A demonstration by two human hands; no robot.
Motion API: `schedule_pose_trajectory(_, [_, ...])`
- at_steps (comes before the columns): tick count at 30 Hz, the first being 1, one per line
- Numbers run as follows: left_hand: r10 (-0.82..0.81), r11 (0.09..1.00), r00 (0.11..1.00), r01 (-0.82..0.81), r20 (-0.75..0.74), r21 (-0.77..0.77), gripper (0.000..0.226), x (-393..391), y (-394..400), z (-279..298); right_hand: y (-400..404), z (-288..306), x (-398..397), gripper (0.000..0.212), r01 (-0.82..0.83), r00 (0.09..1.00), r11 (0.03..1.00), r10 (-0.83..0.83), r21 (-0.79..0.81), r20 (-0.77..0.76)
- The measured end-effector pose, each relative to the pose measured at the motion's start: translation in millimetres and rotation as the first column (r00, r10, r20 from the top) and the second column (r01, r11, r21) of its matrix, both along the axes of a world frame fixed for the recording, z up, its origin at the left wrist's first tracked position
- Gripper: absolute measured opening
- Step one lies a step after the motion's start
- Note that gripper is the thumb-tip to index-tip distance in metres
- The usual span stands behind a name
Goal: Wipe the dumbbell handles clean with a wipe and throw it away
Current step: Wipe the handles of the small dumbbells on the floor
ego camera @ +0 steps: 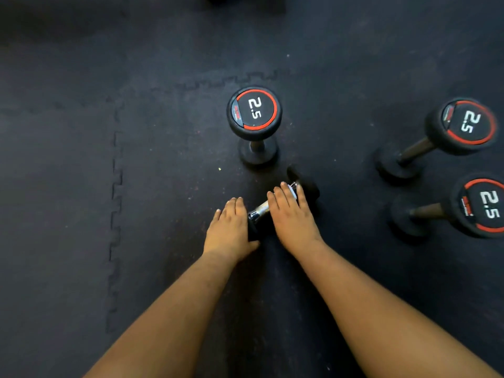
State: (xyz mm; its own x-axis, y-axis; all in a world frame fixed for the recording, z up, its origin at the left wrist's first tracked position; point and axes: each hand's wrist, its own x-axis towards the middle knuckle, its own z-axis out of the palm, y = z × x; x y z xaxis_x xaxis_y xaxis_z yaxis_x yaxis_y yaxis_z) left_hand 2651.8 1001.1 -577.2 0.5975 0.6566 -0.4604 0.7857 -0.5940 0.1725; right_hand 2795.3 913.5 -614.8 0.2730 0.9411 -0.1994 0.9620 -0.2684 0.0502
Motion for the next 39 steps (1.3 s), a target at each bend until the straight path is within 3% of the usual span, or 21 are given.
schedule_pose_trajectory(7, [-0.008, 1.000, 1.000, 0.007, -0.005, -0.025, 0.116, -1.2, 1.3, 1.6, 0.6, 0.8, -20.5, 0.053, -0.217, 0.973, 0.976, 0.217, 0.014, -0.076])
schedule_pose_trajectory(13, [0.004, 1.000, 1.000, -0.004, -0.003, 0.000, 0.121, -0.3, -2.8, -0.7, 10.0, 1.4, 10.3, 0.053, 0.006, 0.996, 0.998, 0.001, -0.068, 0.093])
schedule_pose_trajectory(16, [0.002, 1.000, 1.000, -0.002, 0.004, -0.009, 0.119, -0.2, -1.3, -0.4, 21.8, -0.2, -7.6, 0.043, -0.046, 0.999, 0.999, 0.045, 0.028, 0.020])
schedule_pose_trajectory(21, [0.015, 0.999, 1.000, -0.015, 0.010, -0.033, 0.113, -1.4, 1.5, 0.0, -7.2, -11.4, -18.4, 0.053, -0.189, 0.969, 0.966, 0.213, 0.176, -0.126])
schedule_pose_trajectory(23, [0.016, 0.999, 1.000, -0.016, 0.010, -0.030, 0.115, -0.6, 0.2, 0.3, -22.7, -17.4, -13.5, 0.054, -0.120, 0.973, 0.959, 0.165, 0.256, -0.162])
schedule_pose_trajectory(26, [0.027, 0.999, 1.000, -0.027, 0.011, -0.025, 0.121, -0.9, -0.7, -1.3, -26.7, -25.0, -8.0, 0.060, 0.225, 0.951, 0.937, -0.151, 0.268, -0.270])
schedule_pose_trajectory(28, [0.028, 0.999, 1.000, -0.028, 0.007, -0.024, 0.123, -0.6, -0.2, -2.0, -21.4, -27.9, -12.5, 0.068, 0.357, 0.905, 0.904, -0.272, 0.236, -0.327])
schedule_pose_trajectory(36, [0.039, 0.998, 0.999, -0.039, 0.011, -0.043, 0.122, 0.0, 1.1, -0.1, -20.8, -32.4, -25.2, 0.065, 0.232, 0.956, 0.928, -0.162, 0.292, -0.245])
schedule_pose_trajectory(39, [0.036, 0.998, 0.999, -0.036, 0.011, -0.051, 0.124, -0.2, 1.0, -0.7, -17.1, -26.8, -6.7, 0.067, 0.265, 0.959, 0.930, -0.227, 0.254, -0.169])
